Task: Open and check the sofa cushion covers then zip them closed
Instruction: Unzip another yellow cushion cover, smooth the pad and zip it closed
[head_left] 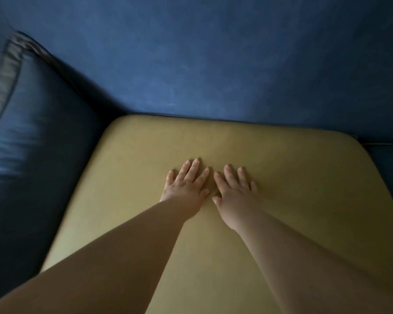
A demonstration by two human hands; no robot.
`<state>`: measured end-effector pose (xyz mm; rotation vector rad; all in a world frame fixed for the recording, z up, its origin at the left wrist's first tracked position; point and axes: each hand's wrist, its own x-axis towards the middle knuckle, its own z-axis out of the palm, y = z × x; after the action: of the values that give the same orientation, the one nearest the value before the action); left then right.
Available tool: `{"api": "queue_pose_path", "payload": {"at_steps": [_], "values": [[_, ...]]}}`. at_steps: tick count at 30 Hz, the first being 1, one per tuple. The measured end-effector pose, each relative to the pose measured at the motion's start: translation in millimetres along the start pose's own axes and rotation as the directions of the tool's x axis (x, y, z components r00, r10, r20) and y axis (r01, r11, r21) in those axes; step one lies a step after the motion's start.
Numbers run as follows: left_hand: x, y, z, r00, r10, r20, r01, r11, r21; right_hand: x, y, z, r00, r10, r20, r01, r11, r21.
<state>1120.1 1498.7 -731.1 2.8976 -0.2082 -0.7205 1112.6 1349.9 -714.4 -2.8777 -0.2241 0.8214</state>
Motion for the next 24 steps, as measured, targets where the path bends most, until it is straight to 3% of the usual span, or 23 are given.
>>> {"api": "queue_pose_path", "payload": {"at_steps": [9,16,20,24], "values": [[-163,-24,40,0.969,-0.214,0.119,0.224,0.971,-0.077,-103,-59,39,0.953,-0.211,0.217,0.225,0.973,-0.041],[-293,-58,91,0.897,-0.412,0.159,0.44,0.862,-0.253,-198,-119,97,0.908,-0.332,0.254,0.351,0.936,-0.03],[-350,-77,121,0.786,-0.596,0.167,0.61,0.704,-0.364,-242,-170,134,0.905,-0.317,0.283,0.354,0.931,-0.091],[-392,-102,147,0.547,-0.769,0.333,0.79,0.341,-0.51,-277,-210,175,0.9,-0.269,0.344,0.37,0.888,-0.274]]}}
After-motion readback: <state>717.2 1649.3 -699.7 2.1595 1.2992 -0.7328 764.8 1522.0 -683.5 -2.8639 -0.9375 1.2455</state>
